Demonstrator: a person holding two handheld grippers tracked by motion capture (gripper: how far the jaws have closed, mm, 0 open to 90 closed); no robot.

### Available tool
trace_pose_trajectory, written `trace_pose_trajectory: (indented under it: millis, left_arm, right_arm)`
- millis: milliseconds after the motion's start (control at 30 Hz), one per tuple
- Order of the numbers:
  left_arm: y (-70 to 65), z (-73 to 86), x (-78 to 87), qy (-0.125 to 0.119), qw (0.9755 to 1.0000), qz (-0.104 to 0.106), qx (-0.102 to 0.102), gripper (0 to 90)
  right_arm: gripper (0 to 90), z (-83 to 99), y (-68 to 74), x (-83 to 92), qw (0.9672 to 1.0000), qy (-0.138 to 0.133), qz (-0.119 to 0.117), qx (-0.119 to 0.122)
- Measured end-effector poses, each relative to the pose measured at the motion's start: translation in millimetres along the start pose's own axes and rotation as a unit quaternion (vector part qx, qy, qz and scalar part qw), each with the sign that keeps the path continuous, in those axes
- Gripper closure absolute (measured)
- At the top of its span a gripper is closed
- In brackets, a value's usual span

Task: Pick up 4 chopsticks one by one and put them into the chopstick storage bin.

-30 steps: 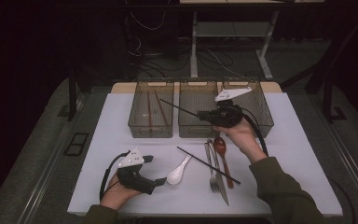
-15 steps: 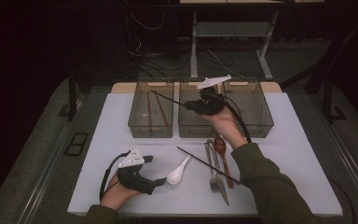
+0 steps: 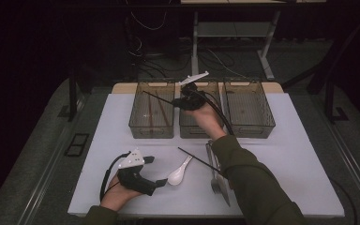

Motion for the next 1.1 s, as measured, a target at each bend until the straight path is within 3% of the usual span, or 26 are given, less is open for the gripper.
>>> trace_pose_trajectory:
  millis: [400,800,967,1100]
  left_arm:
    - [-0.2,-1.4,0.7,-0.006,1.0000,0.003,0.000,3.0]
    - [-0.9,-2.6,0.5,-0.009,0.9999,0.008,-0.001,3.0]
    - [-0.6,-2.8,0.6,-0.010,0.9999,0.009,-0.001,3.0]
    - [-1.1,-2.8,-0.1,-0.007,0.9999,0.009,-0.003,3.1]
  right_arm:
    - [85.3,-12.6,5.3,-38.6,0.9990,0.031,0.030,0.005]
    - [84.5,-24.3,12.8,-66.4,0.9966,0.052,0.063,0.010]
    - [61.0,-26.7,13.0,-65.1,0.9972,0.038,0.064,0.007]
    - [48.9,-26.7,11.6,-58.1,0.9976,0.037,0.058,0.005]
Point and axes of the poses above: each handheld gripper's, and its own axes: x roughly backward along the jaws, z roughly out of its underside, y roughly to its left, the point moved 5 cm from there along -x, roughly forward along the jaws, and after that the axes turned 8 degrees about z, right-handed, at the moved point
